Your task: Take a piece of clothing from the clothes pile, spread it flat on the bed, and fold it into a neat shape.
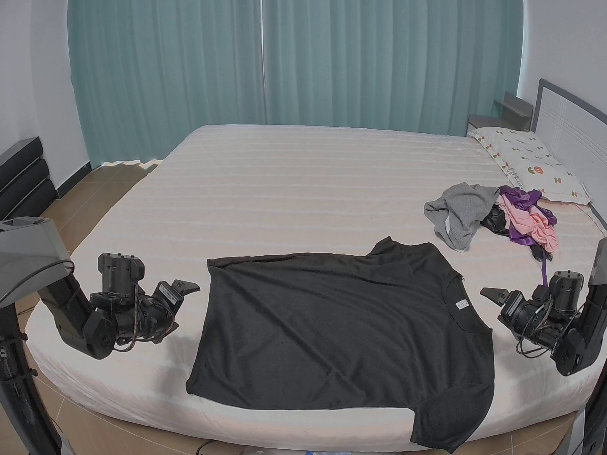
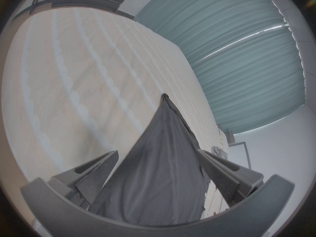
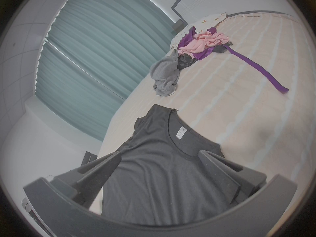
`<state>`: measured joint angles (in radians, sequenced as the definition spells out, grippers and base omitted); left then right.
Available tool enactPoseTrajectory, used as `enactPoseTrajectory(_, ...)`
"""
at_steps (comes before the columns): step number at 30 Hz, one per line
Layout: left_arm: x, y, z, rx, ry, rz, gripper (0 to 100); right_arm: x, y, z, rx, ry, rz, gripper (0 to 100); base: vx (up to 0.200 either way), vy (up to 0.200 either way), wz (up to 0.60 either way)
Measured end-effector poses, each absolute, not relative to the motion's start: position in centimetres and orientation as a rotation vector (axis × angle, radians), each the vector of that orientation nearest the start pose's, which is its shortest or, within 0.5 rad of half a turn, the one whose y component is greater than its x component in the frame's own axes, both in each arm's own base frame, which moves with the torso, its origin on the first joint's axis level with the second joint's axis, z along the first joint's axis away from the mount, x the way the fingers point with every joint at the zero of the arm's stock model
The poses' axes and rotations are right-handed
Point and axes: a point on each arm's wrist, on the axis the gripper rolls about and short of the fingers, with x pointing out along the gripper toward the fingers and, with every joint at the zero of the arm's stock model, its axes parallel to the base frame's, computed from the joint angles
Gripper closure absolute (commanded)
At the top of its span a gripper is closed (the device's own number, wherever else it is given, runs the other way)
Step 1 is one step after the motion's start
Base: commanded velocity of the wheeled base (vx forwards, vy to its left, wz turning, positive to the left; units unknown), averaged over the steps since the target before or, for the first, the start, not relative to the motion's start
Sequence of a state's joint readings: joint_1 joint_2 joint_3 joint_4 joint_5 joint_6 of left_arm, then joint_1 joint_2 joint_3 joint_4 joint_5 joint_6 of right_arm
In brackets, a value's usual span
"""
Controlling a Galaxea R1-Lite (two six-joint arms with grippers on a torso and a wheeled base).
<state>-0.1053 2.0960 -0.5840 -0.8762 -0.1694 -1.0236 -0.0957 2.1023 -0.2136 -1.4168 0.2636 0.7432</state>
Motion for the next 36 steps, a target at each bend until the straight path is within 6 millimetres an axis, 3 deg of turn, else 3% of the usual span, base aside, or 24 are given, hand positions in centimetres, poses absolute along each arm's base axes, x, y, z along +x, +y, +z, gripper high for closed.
enactPoseTrajectory(6,29.6,-4.0,3.1,-1.054,0.765,0.011,0,23.5,-1.5,1.4,0.836,0.55,-0.012,0,-0.2,0.0,0.0)
enactPoseTrajectory(10,29.3,-3.8,3.0,-1.063,0.754,-0.005,0,22.9,-0.8,0.6,0.84,0.609,-0.009,0,0.0,0.0,0.0)
enactPoseTrajectory(18,28.9,-3.6,2.3,-1.069,0.762,0.004,0,22.6,-0.7,0.1,0.844,0.643,-0.018,0,0.0,0.0,0.0)
enactPoseTrajectory(27,28.3,-4.0,1.7,-1.054,0.786,0.006,0,22.6,-0.7,0.0,0.845,0.646,-0.021,0,0.0,-0.2,0.0)
enactPoseTrajectory(36,27.4,-4.0,1.8,-1.001,0.747,-0.039,0,22.6,-0.7,-0.2,0.846,0.655,-0.026,0,0.0,0.0,0.0)
